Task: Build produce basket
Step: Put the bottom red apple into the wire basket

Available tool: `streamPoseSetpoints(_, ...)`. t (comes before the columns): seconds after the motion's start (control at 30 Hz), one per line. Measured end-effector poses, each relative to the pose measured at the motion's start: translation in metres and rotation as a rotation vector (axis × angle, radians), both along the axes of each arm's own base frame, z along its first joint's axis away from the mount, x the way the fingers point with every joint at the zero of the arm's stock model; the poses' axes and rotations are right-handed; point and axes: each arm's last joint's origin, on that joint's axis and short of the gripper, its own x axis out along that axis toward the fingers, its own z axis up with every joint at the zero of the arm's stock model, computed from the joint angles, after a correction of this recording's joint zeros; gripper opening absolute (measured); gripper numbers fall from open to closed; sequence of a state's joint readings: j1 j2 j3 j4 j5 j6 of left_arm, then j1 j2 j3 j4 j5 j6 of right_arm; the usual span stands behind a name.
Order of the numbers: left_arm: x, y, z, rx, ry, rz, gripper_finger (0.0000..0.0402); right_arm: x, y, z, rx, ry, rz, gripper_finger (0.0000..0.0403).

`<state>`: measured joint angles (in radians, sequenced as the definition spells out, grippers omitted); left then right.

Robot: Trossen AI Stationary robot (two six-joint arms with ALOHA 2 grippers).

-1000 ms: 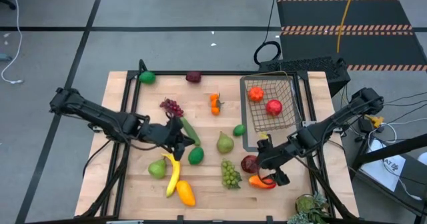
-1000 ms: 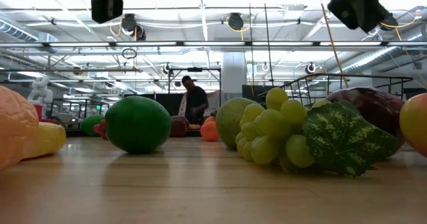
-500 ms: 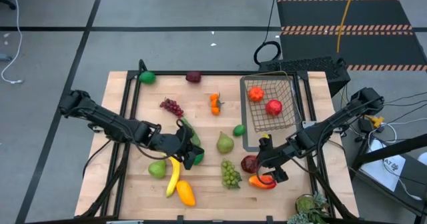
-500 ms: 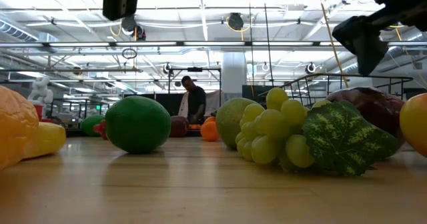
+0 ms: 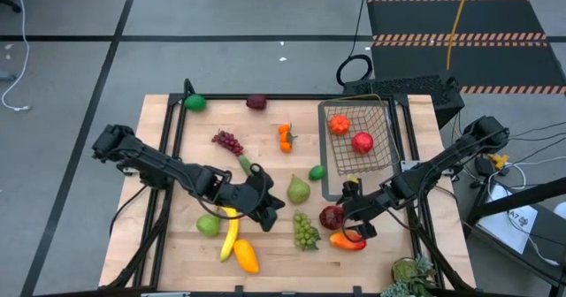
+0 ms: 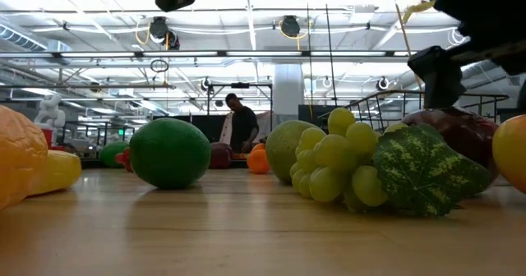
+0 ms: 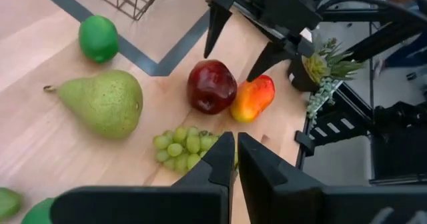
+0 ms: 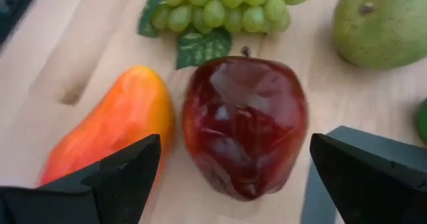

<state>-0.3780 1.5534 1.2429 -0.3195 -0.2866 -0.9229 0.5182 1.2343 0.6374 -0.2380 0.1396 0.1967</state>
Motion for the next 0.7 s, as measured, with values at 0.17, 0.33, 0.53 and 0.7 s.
streamPoseSetpoints(0.17, 0.004, -0.002, 0.003, -0.006, -0.006, 0.006, 0.0021, -0.002, -0.002, -0.009, -0.001, -0.038, -0.016, 0.0383)
streamPoseSetpoints(0.33, 0.004, -0.002, 0.012, 0.012, -0.02, 0.032, 0.0021, -0.007, -0.005, -0.02, 0.002, -0.038, -0.014, 0.0391)
streamPoseSetpoints(0.53, 0.003, -0.001, 0.016, 0.035, -0.014, 0.058, 0.0021, -0.008, -0.012, -0.029, 0.007, -0.081, -0.051, 0.0399)
streamPoseSetpoints(0.7, 0.003, 0.0, 0.015, 0.042, -0.01, 0.066, 0.0021, -0.008, -0.015, -0.04, 0.046, -0.106, -0.048, 0.0399)
